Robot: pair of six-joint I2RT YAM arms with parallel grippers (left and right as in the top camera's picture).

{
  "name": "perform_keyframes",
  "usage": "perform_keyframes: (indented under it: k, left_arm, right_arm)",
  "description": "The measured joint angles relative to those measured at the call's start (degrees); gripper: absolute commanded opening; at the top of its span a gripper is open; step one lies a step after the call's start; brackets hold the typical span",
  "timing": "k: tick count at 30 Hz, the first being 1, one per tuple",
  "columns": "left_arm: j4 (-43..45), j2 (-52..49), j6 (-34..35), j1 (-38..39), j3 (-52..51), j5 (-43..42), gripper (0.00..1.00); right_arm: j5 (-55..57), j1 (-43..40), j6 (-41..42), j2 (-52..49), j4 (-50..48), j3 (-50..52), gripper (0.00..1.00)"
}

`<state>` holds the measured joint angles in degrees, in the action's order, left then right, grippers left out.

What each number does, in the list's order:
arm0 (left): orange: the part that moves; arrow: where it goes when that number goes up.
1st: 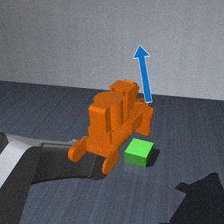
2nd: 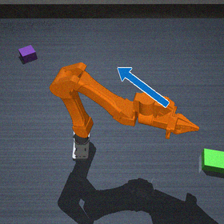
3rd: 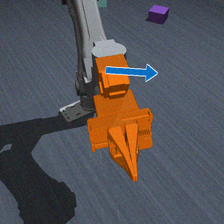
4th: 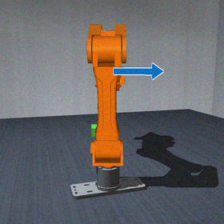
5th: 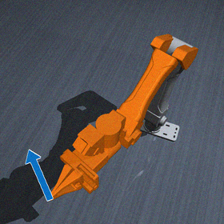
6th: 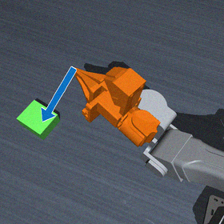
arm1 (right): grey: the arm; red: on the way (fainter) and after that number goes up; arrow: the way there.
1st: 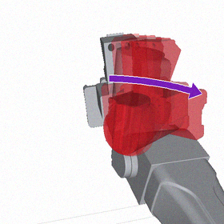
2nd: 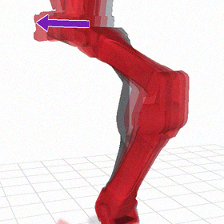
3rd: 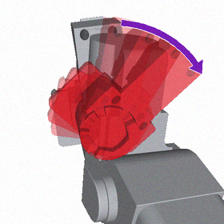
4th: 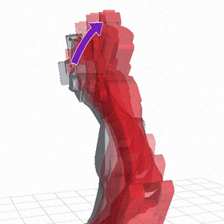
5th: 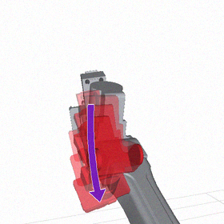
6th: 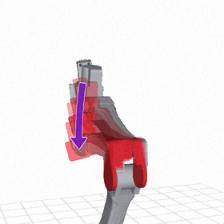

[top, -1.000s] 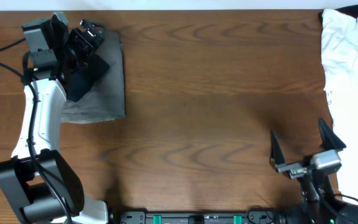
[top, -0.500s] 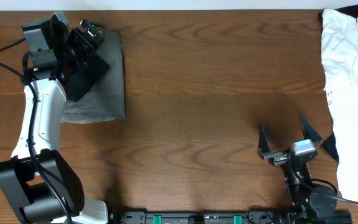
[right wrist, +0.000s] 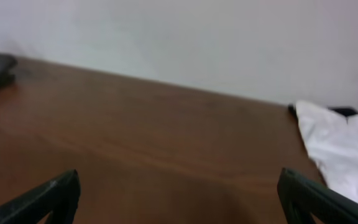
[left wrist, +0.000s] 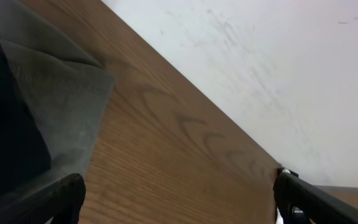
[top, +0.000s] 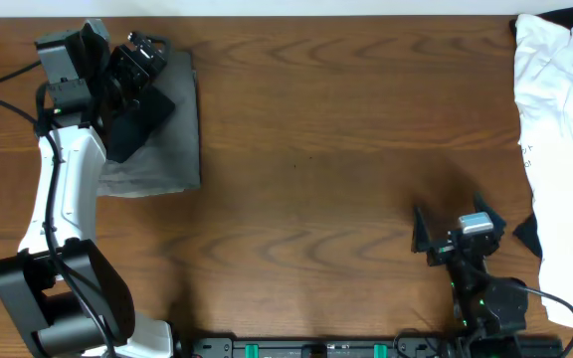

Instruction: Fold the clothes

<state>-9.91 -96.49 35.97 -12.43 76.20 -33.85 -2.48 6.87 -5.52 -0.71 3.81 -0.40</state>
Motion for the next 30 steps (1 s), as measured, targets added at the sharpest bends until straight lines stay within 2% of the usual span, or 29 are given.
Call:
perform_keyframes:
  k: [30]
  left_arm:
    - [0.0,0.0,0.0,0.0,0.0,0.0,0.98]
  right_arm:
    - [1.0,0.0,0.0,0.0,0.0,0.0,0.99]
